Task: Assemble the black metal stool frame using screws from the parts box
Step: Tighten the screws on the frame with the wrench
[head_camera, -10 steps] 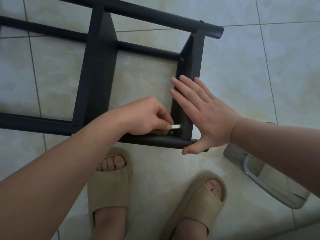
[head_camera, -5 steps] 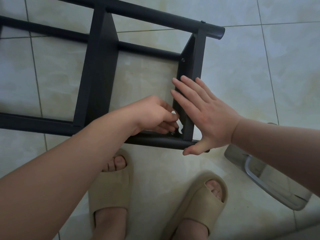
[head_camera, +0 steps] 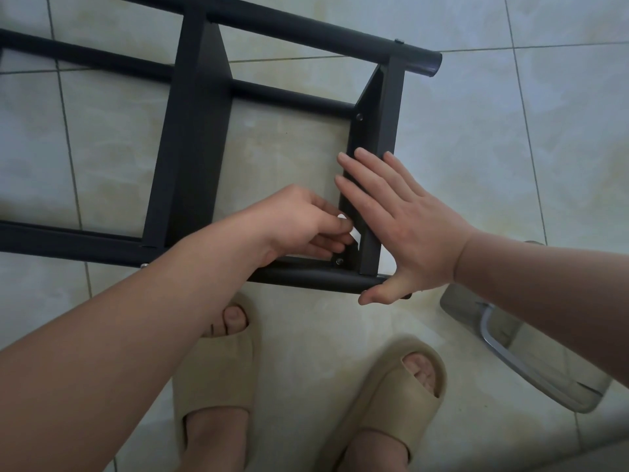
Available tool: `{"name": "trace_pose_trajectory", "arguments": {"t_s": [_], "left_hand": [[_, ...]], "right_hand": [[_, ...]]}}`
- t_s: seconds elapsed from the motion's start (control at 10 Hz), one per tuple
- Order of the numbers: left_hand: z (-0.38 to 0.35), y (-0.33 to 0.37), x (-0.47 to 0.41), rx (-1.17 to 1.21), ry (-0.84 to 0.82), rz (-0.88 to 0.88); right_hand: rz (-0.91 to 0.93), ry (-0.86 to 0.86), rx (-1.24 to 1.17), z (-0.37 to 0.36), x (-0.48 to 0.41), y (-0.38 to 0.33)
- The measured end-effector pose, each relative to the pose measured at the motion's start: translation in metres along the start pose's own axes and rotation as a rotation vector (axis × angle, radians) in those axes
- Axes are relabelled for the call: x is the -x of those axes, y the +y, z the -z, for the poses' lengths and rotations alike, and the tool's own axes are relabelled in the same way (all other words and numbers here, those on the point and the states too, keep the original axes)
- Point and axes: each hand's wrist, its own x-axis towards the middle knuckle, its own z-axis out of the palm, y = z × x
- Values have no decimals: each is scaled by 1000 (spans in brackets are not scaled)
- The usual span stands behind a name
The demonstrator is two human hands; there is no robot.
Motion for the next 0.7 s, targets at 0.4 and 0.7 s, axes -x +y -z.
{"name": "trace_pose_trajectory", "arguments": {"t_s": [0.4, 0.7], "left_hand": [[-1, 0, 1, -63, -9, 9], [-2, 2, 1, -25, -14, 6]], "right_hand": [[-3, -7, 2, 0, 0, 0], [-1, -1, 3, 1, 0, 0]]}}
